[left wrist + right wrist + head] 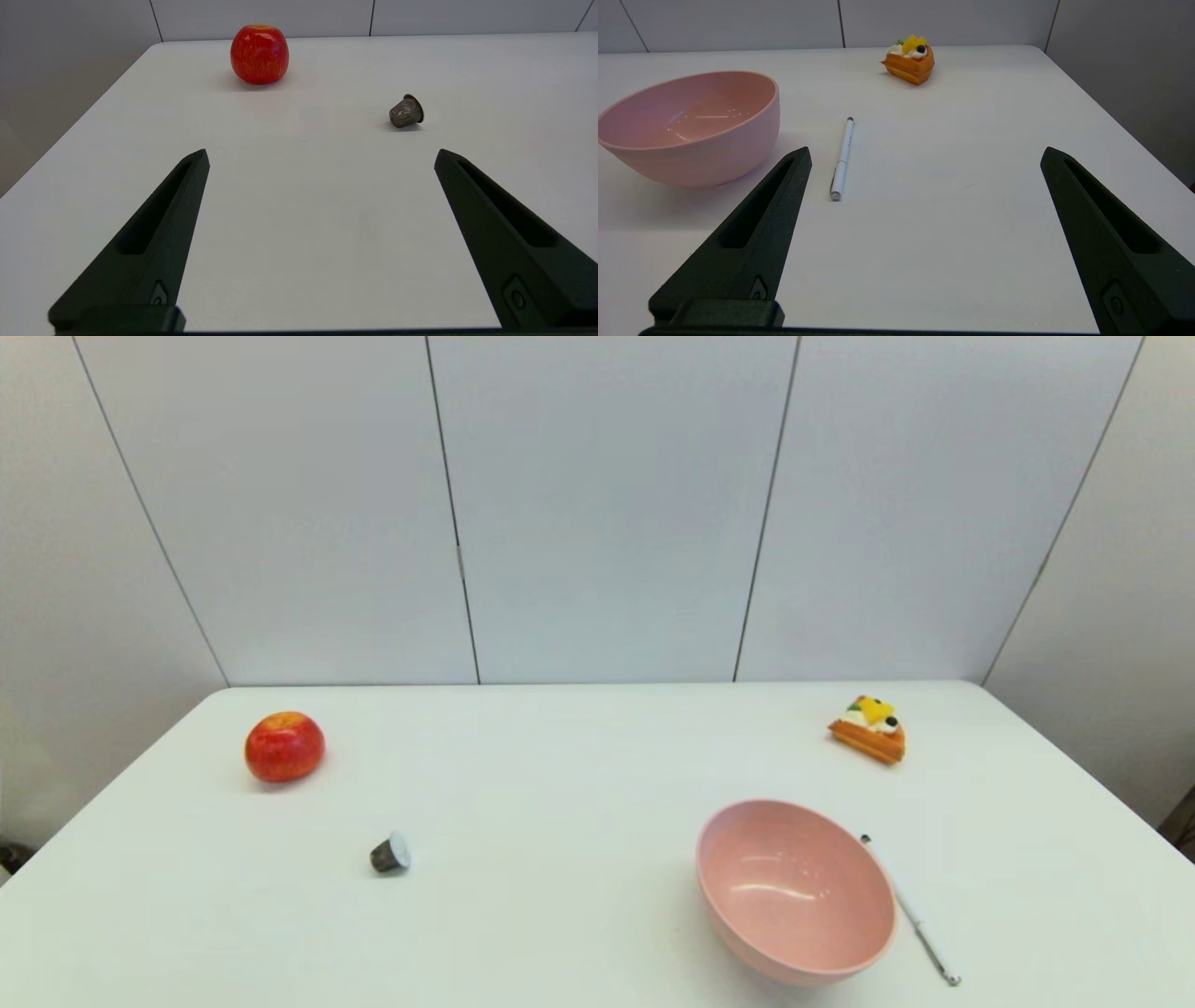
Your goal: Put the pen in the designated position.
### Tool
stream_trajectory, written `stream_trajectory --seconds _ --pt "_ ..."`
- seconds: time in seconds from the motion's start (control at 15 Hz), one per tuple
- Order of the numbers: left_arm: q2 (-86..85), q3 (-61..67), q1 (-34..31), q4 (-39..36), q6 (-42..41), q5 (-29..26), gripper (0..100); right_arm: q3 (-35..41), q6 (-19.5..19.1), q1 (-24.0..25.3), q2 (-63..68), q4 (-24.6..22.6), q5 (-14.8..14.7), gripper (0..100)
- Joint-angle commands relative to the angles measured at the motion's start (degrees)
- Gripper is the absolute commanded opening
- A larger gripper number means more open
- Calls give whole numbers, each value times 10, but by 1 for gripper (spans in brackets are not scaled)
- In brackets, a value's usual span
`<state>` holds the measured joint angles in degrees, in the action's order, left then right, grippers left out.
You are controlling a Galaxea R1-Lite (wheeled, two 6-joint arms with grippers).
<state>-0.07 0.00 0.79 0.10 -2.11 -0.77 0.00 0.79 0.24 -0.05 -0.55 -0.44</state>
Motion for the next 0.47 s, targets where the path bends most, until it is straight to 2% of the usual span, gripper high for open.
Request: stream_trajectory --seconds 0.07,0.47 --pt "1 0 0 0 0 0 100 1 1 0 1 -1 0 100" --pt "1 0 0 0 0 0 100 1 0 0 0 -1 0 100"
